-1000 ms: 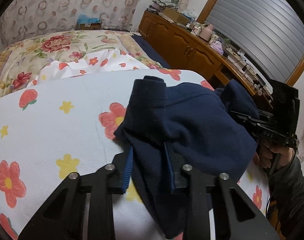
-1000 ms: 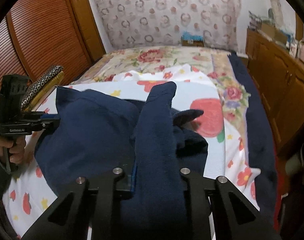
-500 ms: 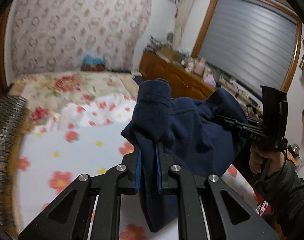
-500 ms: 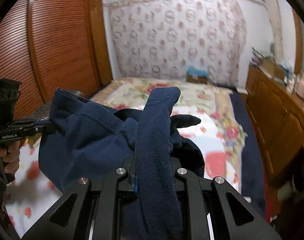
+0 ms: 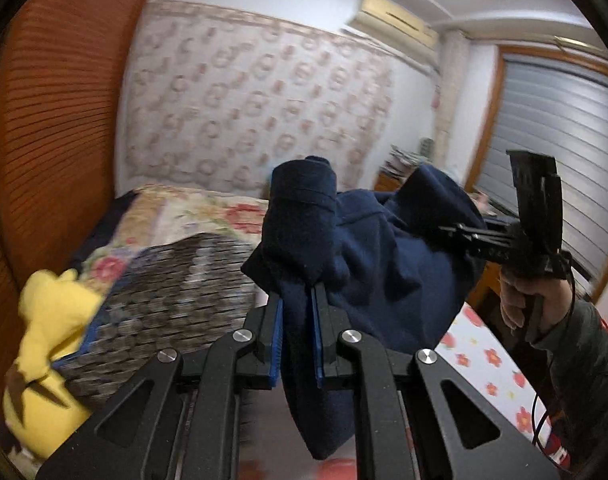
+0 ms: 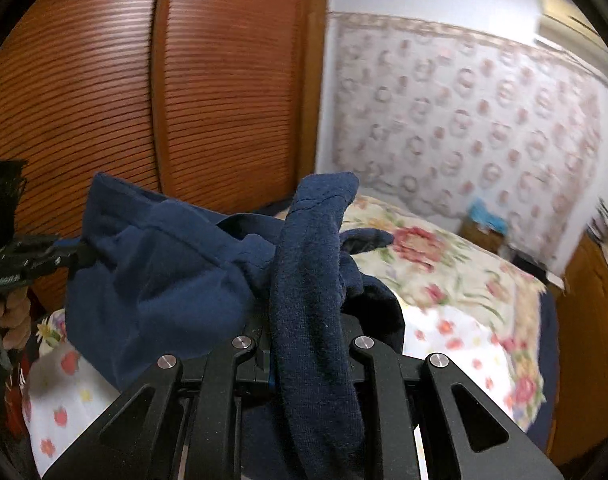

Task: Fold small clothes
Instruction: 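Carry the lifted bundle with both grippers onto the patterned pillow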

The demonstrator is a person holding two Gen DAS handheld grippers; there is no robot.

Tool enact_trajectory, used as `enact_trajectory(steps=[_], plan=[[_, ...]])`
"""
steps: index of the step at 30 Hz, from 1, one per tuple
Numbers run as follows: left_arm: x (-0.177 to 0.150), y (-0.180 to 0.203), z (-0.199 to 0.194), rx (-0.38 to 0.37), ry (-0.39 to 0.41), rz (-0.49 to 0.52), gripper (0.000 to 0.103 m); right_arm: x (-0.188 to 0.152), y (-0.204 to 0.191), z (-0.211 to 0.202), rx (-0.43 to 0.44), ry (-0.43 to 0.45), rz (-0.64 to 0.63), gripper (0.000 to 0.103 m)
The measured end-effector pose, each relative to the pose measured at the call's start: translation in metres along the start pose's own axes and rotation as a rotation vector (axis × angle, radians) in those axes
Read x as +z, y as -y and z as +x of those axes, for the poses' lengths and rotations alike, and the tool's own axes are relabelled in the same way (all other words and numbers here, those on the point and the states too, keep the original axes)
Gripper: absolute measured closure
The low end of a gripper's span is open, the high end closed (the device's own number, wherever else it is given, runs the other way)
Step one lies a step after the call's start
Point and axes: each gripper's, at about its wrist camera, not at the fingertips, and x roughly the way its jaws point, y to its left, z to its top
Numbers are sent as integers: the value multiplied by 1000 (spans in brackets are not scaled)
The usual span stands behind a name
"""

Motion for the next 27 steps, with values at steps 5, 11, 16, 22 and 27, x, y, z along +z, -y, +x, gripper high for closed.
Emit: enact_trajectory(steps=[5,11,16,22,27], plan=[[-21,-51,1,86,-13,-83,90,39,-23,81,45,-28,-97,86],[-48,-70,4,103,-27,-121,90,67,-34,150,70,-111,-200,86],[-60,-74,-4,121,-16,-141,90,93,-35,176,114,-121,-254,86],[-68,-80,-6,170,-55,-152,90,88,-58,198,155,-115,-306,83],[-73,-82,-2,176,-77,-154,90,76,-58,197,101,-64,-229,60]])
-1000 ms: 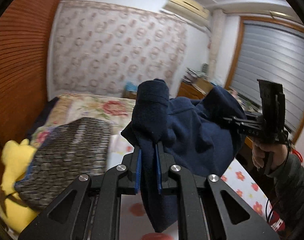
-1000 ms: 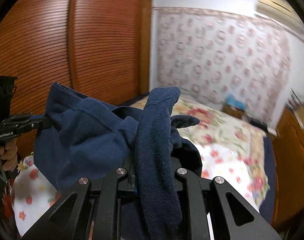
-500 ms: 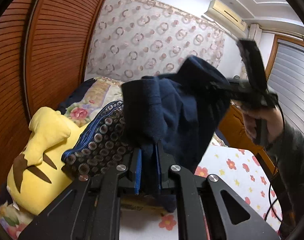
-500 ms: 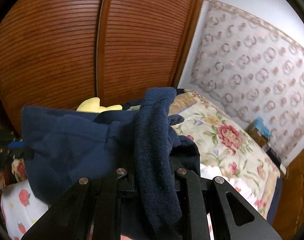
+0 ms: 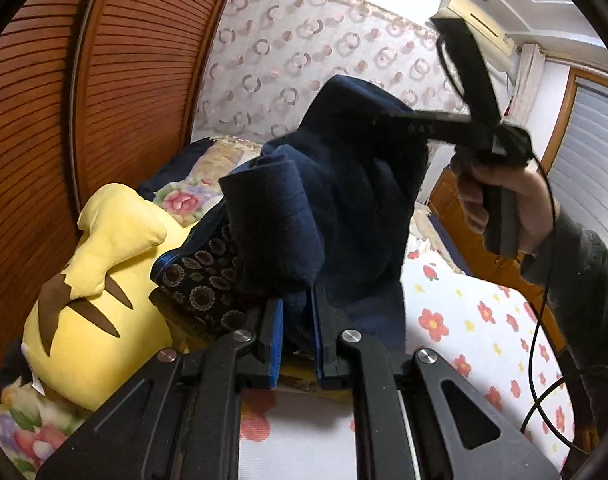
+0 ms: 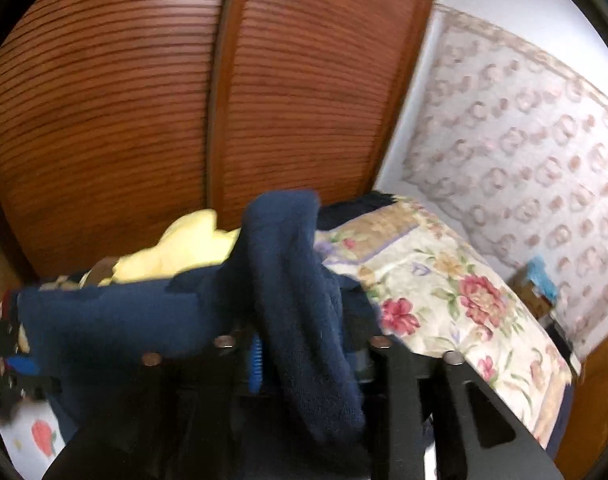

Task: Fold small clothes
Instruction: 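Carry the lifted bundle with both grippers onto the patterned pillow, then open both grippers and release the bundle on the pillow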

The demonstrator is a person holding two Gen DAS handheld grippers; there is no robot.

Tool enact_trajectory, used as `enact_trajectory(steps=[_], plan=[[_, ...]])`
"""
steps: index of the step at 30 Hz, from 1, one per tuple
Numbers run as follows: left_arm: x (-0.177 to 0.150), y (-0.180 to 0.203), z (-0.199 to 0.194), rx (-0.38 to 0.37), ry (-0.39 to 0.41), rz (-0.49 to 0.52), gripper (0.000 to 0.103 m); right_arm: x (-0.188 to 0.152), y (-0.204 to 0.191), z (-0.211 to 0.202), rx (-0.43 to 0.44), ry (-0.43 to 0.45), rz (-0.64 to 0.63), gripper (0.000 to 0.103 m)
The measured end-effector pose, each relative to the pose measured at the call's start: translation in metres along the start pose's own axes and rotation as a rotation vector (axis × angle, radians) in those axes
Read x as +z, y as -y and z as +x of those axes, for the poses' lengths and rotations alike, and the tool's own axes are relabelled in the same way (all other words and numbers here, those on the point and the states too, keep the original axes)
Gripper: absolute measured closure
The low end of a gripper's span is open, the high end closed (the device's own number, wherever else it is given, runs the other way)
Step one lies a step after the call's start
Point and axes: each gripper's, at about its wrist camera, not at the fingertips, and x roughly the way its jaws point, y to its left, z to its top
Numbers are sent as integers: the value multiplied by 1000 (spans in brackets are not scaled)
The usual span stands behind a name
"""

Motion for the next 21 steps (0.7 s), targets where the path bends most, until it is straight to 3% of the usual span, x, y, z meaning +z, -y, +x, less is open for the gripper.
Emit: enact_trajectory(steps=[6,11,13,15,16,18,21], plan=[[2,-2,0,8,0,-16,90,1,22,-34,-112,111,106,48],[2,2,-11,40,37,22,87,-18,18,-36,-9,83,125,47],[3,1,-16,47,52,29,77,-29,14,-21,19,29,129,47],[4,1,-22,32,73,31,52,-42,11,-5,25,-13,142,47],[6,2,-25,26,80,31,47,-49,11,4,31,-35,159,47],[8,2,-30,39,95,36,13,-58,13,25,44,-72,203,47],[11,7,-37,48,121,54,11,-71,14,44,25,-82,223,47]])
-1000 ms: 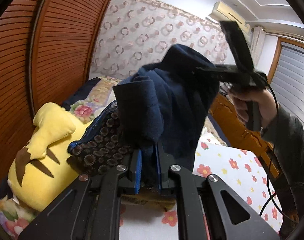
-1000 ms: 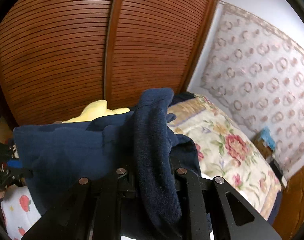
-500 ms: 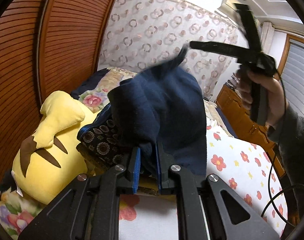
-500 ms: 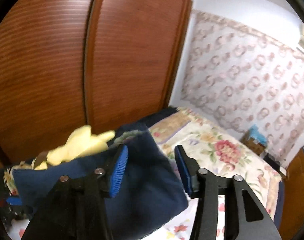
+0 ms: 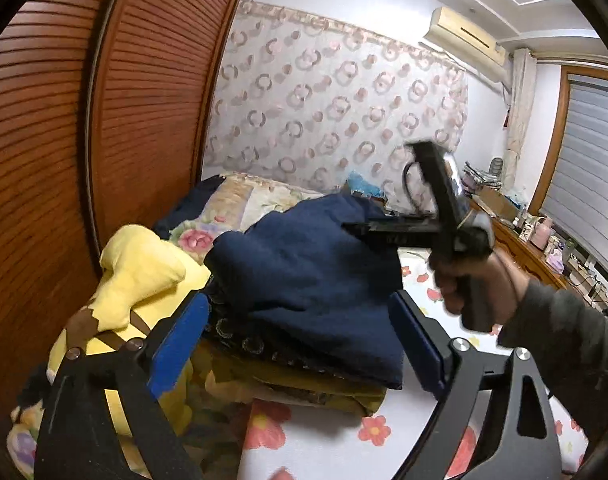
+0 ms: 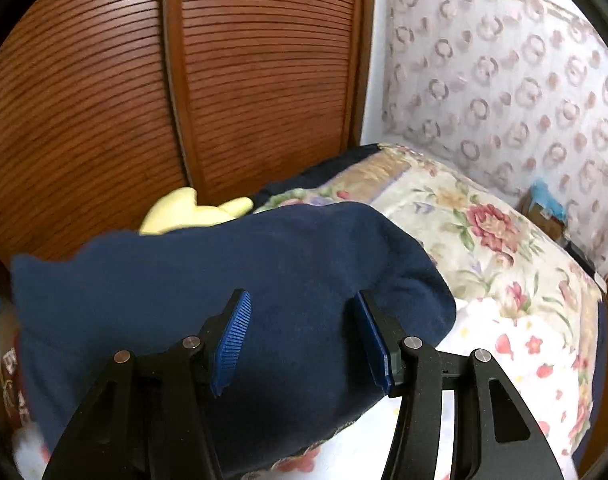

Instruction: Fold small clothes

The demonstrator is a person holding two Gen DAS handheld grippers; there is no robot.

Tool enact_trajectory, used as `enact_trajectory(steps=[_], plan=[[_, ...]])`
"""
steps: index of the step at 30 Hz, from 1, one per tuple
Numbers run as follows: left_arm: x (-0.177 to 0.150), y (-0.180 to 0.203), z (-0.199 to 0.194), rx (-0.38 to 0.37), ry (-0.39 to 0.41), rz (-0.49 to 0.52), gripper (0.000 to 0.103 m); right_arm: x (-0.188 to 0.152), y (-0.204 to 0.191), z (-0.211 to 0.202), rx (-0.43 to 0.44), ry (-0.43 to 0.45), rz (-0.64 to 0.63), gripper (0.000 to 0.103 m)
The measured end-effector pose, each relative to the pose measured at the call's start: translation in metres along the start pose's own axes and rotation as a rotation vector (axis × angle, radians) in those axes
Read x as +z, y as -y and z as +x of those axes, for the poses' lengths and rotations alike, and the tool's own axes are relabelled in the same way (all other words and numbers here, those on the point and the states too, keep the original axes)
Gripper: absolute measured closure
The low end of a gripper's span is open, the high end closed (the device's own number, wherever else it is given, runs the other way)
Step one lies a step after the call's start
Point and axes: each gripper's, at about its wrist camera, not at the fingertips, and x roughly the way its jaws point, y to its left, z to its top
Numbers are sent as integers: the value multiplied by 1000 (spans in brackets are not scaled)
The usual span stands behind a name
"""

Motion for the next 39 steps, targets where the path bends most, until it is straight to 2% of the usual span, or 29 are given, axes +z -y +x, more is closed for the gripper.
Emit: enact_trajectory(steps=[3,7,12,17,20,25,31,39], plan=[[2,8,-6,29,2,38,11,-5,4,-10,8,39,57,47],[0,24,-13,37,-4,90,11,-18,-6,-50,-8,89,84,47],[-10,62,-21,-34,6,159,11,-77,-28,-108,-44,129,103,47],[-17,102,-25,-107,6,204,11,-140,-35,-186,-119,157,172,47],[-21,124,-30,-148,-1,232,11,-166,-48,-224,-166,168,212,47],[-28,152,-41,-182,-7,265,11,-209,-65,-274,-185,205,290,47],[-31,172,-55,-196,5,289,11,-225,-94,-303,-254,225,318,45],[-32,193,-67,-187,18,311,11,-238,-137,-329,-363,263,371,25]])
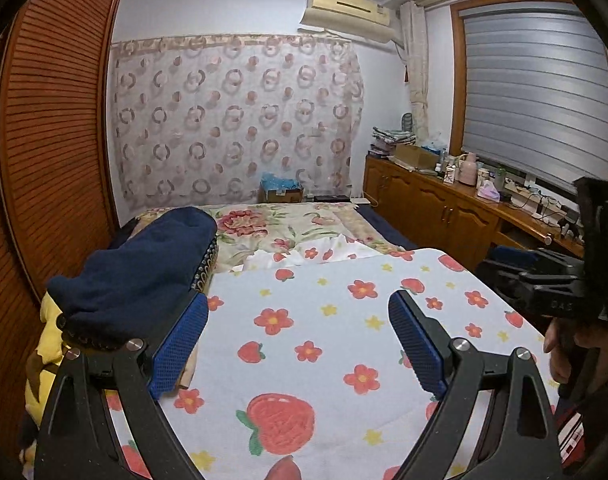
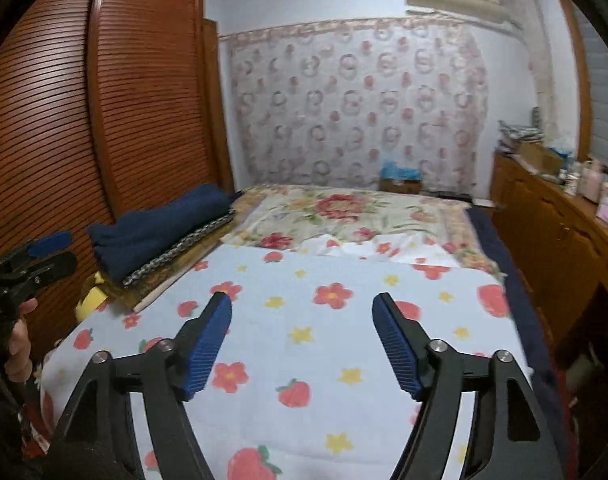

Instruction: Fold small clothes

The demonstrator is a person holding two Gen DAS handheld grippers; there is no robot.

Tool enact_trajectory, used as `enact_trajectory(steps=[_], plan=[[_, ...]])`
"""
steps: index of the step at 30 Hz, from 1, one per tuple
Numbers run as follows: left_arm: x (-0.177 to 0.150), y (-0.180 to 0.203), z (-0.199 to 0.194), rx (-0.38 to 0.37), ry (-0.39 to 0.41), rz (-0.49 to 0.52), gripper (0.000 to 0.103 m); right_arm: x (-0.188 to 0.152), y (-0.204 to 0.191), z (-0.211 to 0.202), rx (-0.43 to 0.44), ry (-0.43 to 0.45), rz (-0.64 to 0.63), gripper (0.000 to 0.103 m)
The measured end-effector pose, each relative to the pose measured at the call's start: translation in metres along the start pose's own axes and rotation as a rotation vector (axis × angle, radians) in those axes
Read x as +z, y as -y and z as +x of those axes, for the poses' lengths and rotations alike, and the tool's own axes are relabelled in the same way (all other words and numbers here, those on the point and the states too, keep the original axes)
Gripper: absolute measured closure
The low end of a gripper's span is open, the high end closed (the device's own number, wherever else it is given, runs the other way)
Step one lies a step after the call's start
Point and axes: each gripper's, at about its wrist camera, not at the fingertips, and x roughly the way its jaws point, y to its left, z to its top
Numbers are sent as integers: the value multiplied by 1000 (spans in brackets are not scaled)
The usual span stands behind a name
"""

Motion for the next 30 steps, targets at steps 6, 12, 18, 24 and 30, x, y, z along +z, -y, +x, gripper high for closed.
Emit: enact_trajectory(steps=[6,12,18,24,30], plan=[[13,11,-6,19,21,10,11,-6,-19,-41,-68,81,49,22],[24,17,-16,39,58,9,11,-17,-40,-66,-110,132,59,22],[24,18,-17,56,50,6,11,-30,-52,-68,-126,147,61,22],[22,16,-17,57,44,5,11,-31,-51,-62,-130,145,73,22],[22,16,-17,56,44,4,11,-22,-36,-58,-124,149,79,22]])
